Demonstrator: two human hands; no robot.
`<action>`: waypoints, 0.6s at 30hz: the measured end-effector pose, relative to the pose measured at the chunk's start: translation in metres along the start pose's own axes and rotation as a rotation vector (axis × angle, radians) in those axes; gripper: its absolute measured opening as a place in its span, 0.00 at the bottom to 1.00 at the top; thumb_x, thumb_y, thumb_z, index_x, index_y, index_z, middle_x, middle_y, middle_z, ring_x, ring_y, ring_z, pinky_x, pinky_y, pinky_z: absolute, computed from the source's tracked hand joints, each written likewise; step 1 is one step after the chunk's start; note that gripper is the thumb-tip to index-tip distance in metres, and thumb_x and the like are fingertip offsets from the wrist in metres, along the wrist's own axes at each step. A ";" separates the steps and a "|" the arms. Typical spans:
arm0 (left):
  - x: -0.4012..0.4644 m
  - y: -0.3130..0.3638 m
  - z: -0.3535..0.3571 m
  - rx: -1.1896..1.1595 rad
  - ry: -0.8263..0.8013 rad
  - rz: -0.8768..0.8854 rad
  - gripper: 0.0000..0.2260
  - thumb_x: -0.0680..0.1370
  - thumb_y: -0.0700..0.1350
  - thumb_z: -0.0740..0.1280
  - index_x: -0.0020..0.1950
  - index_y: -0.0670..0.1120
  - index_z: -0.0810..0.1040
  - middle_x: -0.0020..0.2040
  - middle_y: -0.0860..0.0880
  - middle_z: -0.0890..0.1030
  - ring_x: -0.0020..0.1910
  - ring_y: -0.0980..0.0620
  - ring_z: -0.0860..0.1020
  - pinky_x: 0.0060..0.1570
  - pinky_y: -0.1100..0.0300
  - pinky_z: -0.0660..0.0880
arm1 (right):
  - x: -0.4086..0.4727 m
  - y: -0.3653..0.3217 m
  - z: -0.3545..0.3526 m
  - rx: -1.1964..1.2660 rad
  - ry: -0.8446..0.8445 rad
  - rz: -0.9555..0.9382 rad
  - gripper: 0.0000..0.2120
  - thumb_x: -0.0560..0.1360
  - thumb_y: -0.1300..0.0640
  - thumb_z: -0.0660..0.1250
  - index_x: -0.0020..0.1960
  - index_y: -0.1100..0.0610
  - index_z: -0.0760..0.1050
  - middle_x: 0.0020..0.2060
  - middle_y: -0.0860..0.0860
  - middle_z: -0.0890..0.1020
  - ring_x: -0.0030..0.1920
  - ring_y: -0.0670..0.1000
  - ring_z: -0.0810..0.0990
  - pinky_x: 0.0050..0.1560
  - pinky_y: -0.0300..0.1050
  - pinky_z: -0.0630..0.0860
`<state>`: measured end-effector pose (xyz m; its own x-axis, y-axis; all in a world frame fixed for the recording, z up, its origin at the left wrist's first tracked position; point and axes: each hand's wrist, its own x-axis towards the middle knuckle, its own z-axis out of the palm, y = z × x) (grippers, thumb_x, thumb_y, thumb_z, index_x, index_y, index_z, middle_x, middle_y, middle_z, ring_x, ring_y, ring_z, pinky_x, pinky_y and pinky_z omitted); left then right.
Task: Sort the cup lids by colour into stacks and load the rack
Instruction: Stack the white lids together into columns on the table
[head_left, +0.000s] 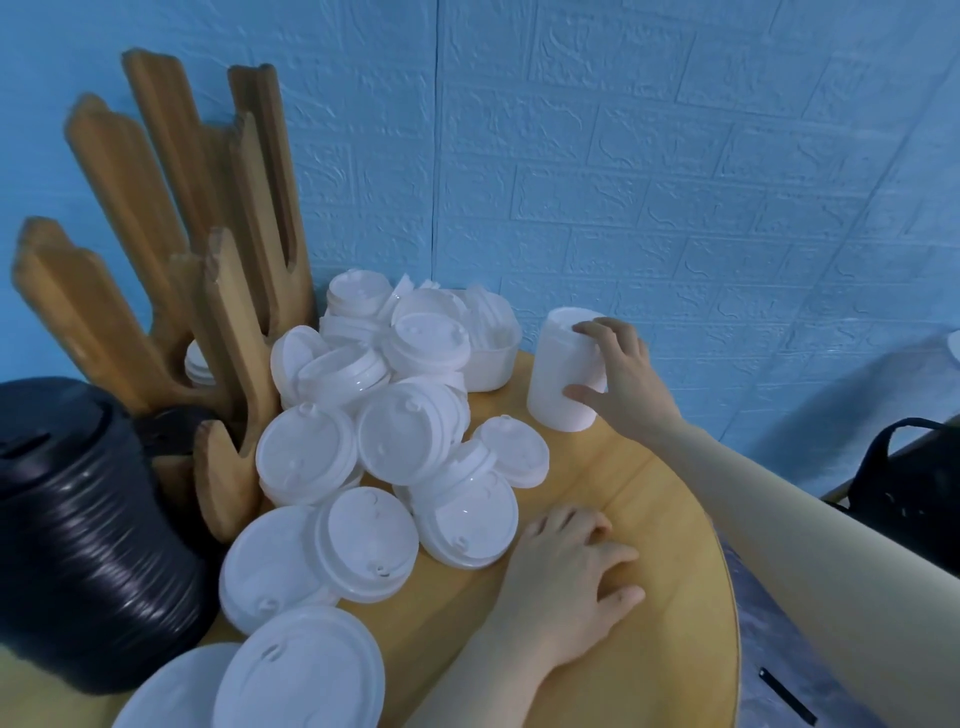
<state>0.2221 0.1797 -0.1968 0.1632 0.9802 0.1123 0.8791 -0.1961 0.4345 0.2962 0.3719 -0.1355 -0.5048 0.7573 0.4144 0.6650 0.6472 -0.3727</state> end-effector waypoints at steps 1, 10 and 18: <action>0.000 0.000 0.000 -0.004 0.007 0.002 0.20 0.82 0.59 0.59 0.73 0.56 0.72 0.73 0.54 0.66 0.74 0.52 0.59 0.73 0.52 0.55 | -0.003 0.000 -0.003 -0.034 -0.020 -0.019 0.37 0.72 0.54 0.74 0.75 0.50 0.60 0.73 0.52 0.59 0.73 0.57 0.58 0.64 0.60 0.70; 0.000 0.001 0.003 0.071 0.026 0.038 0.22 0.81 0.61 0.54 0.70 0.55 0.74 0.71 0.51 0.69 0.72 0.48 0.62 0.71 0.52 0.58 | -0.104 -0.035 -0.018 0.372 0.168 0.027 0.35 0.76 0.54 0.70 0.77 0.42 0.56 0.75 0.45 0.58 0.75 0.42 0.56 0.70 0.38 0.56; -0.026 0.022 -0.008 0.243 0.041 0.035 0.17 0.80 0.51 0.57 0.64 0.48 0.80 0.59 0.45 0.77 0.60 0.43 0.74 0.58 0.52 0.70 | -0.186 -0.074 -0.002 0.820 0.264 0.323 0.14 0.81 0.56 0.60 0.66 0.48 0.71 0.64 0.45 0.77 0.60 0.37 0.75 0.61 0.37 0.73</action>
<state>0.2336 0.1502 -0.1830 0.1813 0.9701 0.1615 0.9559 -0.2124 0.2029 0.3414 0.1832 -0.1832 -0.1529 0.9329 0.3260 0.1026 0.3431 -0.9337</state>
